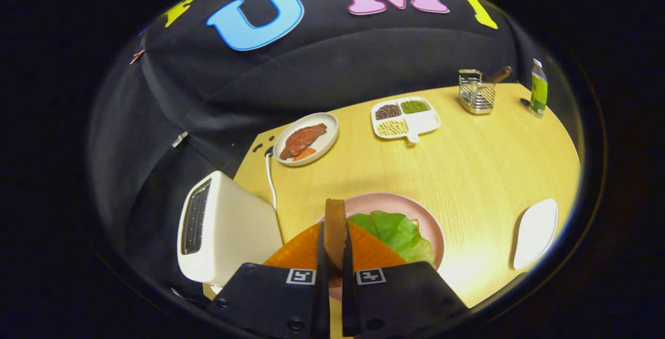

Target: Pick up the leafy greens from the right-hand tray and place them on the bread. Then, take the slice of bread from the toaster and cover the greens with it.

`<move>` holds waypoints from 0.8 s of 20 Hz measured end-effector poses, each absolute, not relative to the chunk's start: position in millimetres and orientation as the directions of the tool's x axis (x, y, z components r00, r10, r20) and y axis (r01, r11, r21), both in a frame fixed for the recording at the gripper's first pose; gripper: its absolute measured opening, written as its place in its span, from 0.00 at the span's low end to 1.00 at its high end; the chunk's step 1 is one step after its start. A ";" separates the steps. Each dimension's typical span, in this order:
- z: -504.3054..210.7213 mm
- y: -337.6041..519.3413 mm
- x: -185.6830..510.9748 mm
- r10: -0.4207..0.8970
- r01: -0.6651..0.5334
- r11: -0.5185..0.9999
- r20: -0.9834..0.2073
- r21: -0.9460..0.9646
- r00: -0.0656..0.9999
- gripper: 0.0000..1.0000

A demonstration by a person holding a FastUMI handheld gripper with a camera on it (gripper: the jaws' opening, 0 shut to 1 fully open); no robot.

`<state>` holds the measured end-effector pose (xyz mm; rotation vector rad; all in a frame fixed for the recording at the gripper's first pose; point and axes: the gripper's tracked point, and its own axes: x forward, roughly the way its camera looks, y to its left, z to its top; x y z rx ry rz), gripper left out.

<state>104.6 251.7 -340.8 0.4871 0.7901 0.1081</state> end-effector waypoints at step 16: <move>-390.3 198.6 93.0 0.153 0.079 0.962 -0.759 0.260 0.633 0.58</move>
